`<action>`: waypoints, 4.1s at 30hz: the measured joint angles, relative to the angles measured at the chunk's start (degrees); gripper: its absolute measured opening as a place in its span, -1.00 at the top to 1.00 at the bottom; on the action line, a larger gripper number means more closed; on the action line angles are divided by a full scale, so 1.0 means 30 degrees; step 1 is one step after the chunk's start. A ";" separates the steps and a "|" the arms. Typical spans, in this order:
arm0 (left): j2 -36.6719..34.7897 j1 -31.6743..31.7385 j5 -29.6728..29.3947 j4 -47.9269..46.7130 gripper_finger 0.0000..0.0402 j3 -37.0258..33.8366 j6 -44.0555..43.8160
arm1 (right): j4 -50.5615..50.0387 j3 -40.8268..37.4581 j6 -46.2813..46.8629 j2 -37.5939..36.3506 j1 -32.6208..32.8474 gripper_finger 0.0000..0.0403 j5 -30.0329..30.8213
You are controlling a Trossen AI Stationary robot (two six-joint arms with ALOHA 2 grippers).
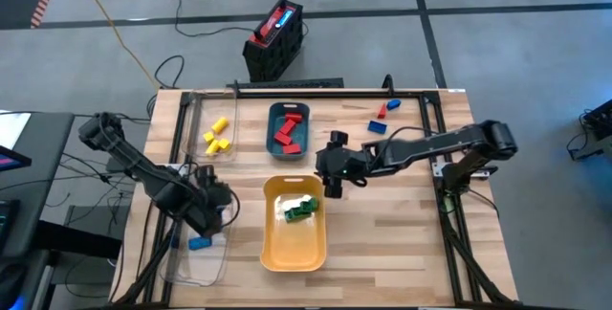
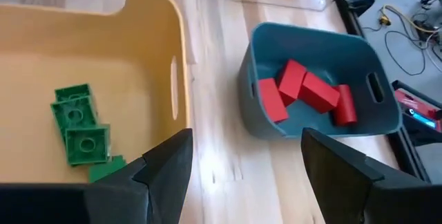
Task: Sort blocks
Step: Put the rectangular blue game piece into the bottom transparent bin
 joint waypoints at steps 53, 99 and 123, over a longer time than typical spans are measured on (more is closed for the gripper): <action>-0.3089 0.9033 -0.1036 2.3669 -0.30 -0.7133 2.0299 | -0.2997 -0.7271 -0.5974 -0.2422 -1.5521 -0.37 -0.5814; -0.3089 0.9023 -0.1043 2.2503 -0.30 -0.7125 2.0056 | -0.1463 -0.7828 -0.6170 -0.1964 -1.5033 0.54 -0.5243; -0.3075 0.7756 -0.1037 2.6964 -0.30 -0.7096 1.9563 | 0.8015 -0.4220 -0.4031 -0.3069 0.0242 0.54 -0.2601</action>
